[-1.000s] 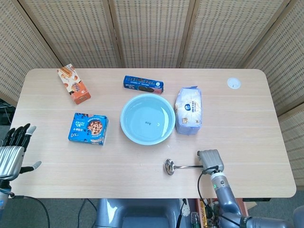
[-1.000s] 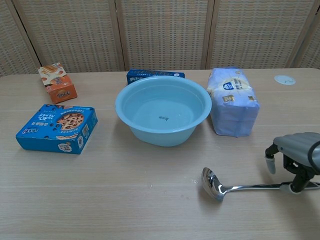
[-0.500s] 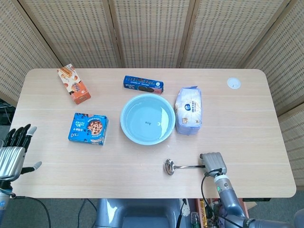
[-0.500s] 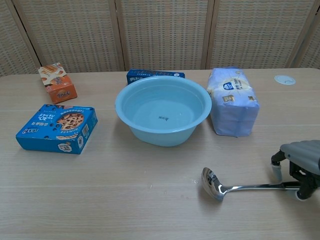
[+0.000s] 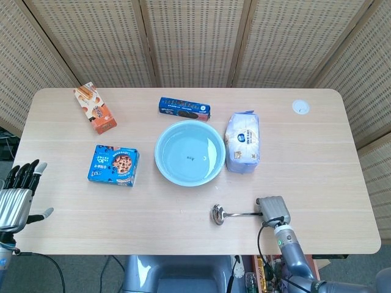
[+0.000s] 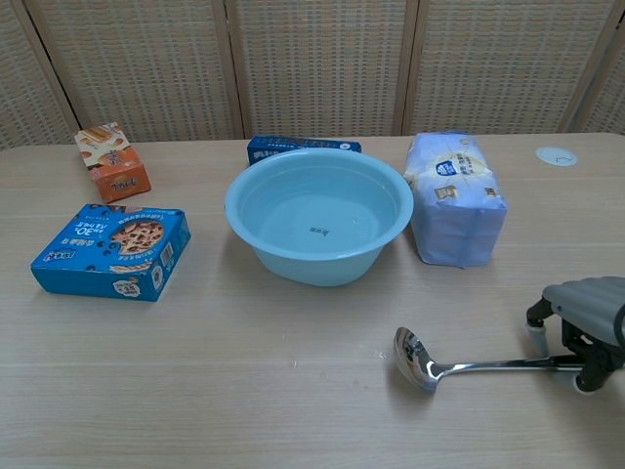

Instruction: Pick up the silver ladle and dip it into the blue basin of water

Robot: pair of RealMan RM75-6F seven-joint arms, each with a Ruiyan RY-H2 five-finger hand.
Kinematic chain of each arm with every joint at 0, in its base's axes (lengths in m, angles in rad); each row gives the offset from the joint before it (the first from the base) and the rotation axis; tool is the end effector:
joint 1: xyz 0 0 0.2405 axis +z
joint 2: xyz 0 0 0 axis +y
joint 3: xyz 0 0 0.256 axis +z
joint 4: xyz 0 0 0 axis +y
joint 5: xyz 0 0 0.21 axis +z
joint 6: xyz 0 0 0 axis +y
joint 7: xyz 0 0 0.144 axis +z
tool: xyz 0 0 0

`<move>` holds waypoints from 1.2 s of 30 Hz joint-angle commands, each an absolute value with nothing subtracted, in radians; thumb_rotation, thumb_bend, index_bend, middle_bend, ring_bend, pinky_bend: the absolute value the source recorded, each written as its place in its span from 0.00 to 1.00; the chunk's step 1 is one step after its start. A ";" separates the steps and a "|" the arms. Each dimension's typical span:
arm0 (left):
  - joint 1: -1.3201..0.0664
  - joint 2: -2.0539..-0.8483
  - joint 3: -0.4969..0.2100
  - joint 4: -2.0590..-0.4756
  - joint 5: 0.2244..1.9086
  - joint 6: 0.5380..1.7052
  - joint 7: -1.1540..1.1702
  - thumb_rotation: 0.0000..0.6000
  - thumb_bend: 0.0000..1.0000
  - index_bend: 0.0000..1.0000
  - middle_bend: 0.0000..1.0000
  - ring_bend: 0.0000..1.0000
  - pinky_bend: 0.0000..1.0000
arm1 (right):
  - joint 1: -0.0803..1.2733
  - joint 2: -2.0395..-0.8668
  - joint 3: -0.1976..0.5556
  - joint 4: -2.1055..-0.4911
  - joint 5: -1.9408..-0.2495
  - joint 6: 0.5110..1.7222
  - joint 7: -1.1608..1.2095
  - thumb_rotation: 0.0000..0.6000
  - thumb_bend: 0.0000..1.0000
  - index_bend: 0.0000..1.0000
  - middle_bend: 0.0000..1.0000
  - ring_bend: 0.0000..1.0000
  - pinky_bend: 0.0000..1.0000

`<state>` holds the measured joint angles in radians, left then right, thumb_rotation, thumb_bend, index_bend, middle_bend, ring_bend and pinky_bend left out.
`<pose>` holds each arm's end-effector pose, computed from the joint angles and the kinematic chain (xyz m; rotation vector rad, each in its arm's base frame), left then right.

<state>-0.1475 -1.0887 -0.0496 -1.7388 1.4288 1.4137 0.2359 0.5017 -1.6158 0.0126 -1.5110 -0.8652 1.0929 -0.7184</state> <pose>-0.2887 0.1967 0.1507 -1.4667 -0.8417 -0.7738 -0.2521 -0.2532 -0.0447 1.7742 -1.0337 0.4031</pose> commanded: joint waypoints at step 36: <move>-0.158 -1.079 -0.057 -1.730 1.413 1.395 0.202 1.00 0.00 0.00 0.00 0.00 0.00 | 0.494 -1.356 0.064 -1.730 -1.025 1.063 -0.478 1.00 0.75 0.70 0.95 0.94 1.00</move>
